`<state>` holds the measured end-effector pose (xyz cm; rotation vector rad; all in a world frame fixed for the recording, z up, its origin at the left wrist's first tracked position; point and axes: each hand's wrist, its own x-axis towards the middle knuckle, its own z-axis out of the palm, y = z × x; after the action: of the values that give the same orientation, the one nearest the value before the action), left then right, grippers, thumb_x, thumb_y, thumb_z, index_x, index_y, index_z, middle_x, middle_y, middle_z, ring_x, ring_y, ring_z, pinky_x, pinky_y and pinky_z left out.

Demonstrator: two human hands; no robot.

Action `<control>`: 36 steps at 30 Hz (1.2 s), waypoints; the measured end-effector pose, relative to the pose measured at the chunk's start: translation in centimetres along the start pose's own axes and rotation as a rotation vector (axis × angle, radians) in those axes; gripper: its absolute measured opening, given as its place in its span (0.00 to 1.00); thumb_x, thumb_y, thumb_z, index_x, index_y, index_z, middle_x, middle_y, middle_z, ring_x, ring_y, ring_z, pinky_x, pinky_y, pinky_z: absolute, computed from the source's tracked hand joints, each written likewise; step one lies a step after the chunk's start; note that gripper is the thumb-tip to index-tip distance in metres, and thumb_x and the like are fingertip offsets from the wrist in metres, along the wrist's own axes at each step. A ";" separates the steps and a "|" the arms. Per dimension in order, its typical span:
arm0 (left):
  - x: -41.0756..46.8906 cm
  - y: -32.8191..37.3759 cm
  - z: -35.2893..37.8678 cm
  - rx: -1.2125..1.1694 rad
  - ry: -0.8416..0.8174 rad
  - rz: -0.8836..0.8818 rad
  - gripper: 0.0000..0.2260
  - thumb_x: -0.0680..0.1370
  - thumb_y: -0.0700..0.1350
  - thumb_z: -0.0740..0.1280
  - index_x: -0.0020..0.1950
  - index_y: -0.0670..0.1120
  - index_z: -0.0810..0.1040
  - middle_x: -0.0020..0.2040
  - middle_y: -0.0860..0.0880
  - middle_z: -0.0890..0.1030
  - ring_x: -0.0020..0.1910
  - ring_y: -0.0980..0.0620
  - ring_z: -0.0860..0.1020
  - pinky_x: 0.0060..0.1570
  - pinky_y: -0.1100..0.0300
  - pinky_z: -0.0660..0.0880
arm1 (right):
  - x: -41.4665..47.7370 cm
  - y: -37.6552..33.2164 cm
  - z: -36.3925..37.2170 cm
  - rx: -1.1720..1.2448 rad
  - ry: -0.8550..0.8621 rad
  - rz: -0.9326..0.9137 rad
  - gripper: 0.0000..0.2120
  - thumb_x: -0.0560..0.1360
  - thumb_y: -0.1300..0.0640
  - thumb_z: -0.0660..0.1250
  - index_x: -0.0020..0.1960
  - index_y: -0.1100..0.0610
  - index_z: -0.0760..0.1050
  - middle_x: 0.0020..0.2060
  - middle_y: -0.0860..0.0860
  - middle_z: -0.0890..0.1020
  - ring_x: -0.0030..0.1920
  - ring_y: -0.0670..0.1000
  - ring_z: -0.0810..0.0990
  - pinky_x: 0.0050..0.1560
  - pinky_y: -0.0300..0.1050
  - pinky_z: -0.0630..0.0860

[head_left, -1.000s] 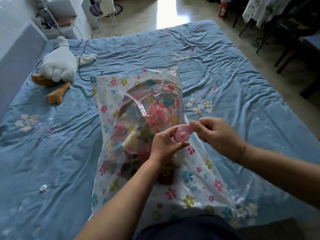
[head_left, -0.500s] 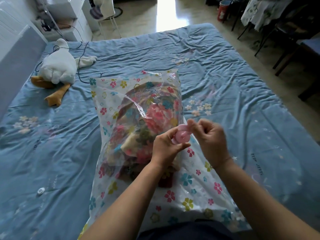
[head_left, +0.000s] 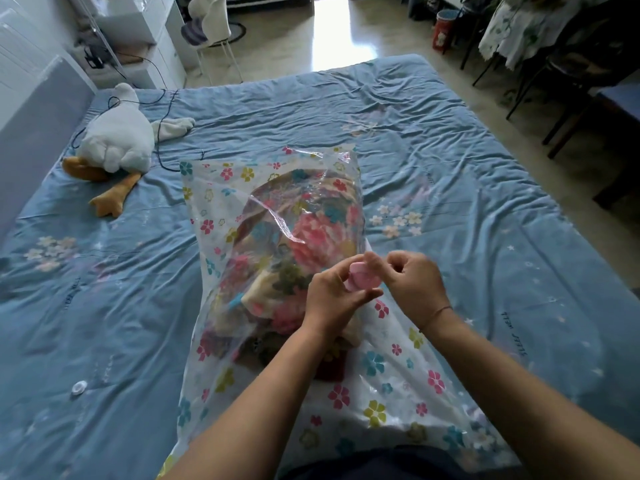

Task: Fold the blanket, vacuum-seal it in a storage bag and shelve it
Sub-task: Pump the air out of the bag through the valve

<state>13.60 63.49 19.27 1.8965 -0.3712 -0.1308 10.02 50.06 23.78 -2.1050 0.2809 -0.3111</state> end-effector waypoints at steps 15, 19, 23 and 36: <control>0.5 0.1 -0.6 0.005 0.040 0.001 0.26 0.65 0.45 0.80 0.61 0.45 0.80 0.54 0.52 0.84 0.50 0.61 0.81 0.54 0.65 0.76 | -0.3 -4.3 -1.9 0.336 0.181 -0.219 0.31 0.76 0.40 0.66 0.29 0.66 0.65 0.25 0.60 0.78 0.25 0.57 0.71 0.29 0.49 0.68; 0.2 0.5 -0.6 0.049 0.032 0.008 0.26 0.65 0.44 0.80 0.62 0.47 0.80 0.53 0.54 0.83 0.49 0.63 0.80 0.51 0.71 0.74 | -0.9 -3.0 -0.7 0.330 0.197 -0.173 0.29 0.72 0.35 0.67 0.29 0.55 0.60 0.26 0.56 0.79 0.29 0.55 0.80 0.28 0.50 0.69; -0.2 0.3 -0.2 0.019 0.011 0.029 0.22 0.66 0.43 0.79 0.58 0.52 0.81 0.52 0.55 0.84 0.50 0.61 0.82 0.52 0.64 0.77 | -0.8 -0.4 0.2 0.122 0.051 0.003 0.32 0.66 0.28 0.64 0.27 0.57 0.66 0.22 0.44 0.66 0.24 0.44 0.62 0.28 0.41 0.63; -0.2 0.6 -0.2 0.028 0.042 0.041 0.21 0.67 0.46 0.79 0.58 0.48 0.81 0.51 0.54 0.85 0.50 0.60 0.82 0.52 0.59 0.79 | -1.4 -2.0 -0.7 0.226 0.106 -0.031 0.32 0.69 0.33 0.66 0.28 0.62 0.66 0.21 0.46 0.68 0.24 0.44 0.63 0.28 0.41 0.64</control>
<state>13.40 63.58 19.90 1.9153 -0.3850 -0.0582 8.63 51.00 25.72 -1.8750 0.2629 -0.4526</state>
